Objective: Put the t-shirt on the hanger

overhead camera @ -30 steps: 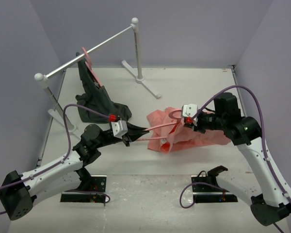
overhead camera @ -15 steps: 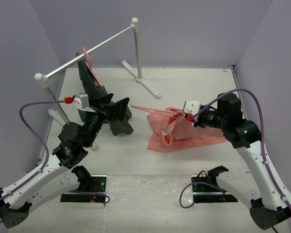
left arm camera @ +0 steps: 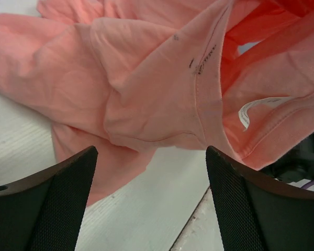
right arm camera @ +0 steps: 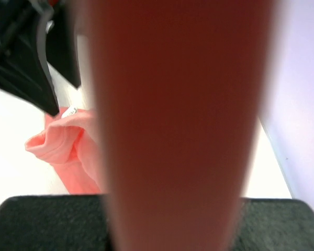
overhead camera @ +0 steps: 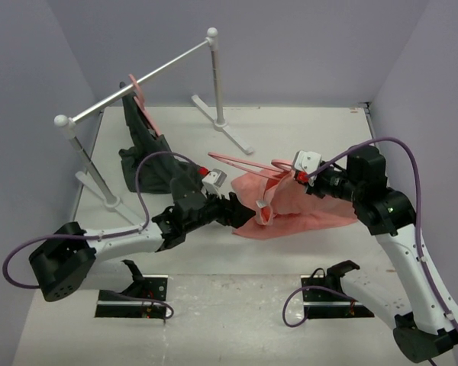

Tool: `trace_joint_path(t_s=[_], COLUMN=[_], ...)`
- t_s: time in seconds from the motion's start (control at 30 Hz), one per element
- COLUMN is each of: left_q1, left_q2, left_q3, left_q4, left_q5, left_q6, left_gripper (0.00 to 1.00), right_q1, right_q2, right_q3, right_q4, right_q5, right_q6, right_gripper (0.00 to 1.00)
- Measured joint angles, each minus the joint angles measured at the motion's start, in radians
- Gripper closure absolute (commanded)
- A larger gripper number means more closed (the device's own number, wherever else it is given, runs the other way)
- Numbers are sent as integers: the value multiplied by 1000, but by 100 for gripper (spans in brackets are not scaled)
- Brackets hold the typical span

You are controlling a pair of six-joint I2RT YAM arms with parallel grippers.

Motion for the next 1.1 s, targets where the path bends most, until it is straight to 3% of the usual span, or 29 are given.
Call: trace_joint_path(t_s=[0.27, 0.37, 0.5, 0.53, 0.57, 0.7, 0.87, 1.1], left_q1=[-3, -3, -3, -3, -3, -3, 30, 299], left_q2=[140, 159, 176, 186, 197, 213, 212, 249], left_q3=[54, 54, 57, 62, 69, 100, 235, 549], left_q4=[191, 216, 226, 223, 216, 139, -70, -337], left_q5=[124, 140, 139, 137, 132, 82, -14, 16], left_q6=[-81, -99, -109, -110, -108, -96, -70, -43], left_gripper=[21, 44, 88, 89, 98, 100, 100, 100], right_q1=[0, 0, 0, 0, 0, 0, 0, 0], right_q2=[-2, 3, 7, 6, 5, -2, -59, -158], right_q3=[5, 6, 6, 6, 10, 20, 27, 52], right_q4=[6, 8, 15, 16, 16, 22, 7, -92], right_q5=[11, 22, 23, 24, 31, 76, 114, 117], right_q6=[31, 43, 64, 70, 79, 129, 217, 245], right_gripper=[100, 100, 100, 100, 100, 100, 100, 100])
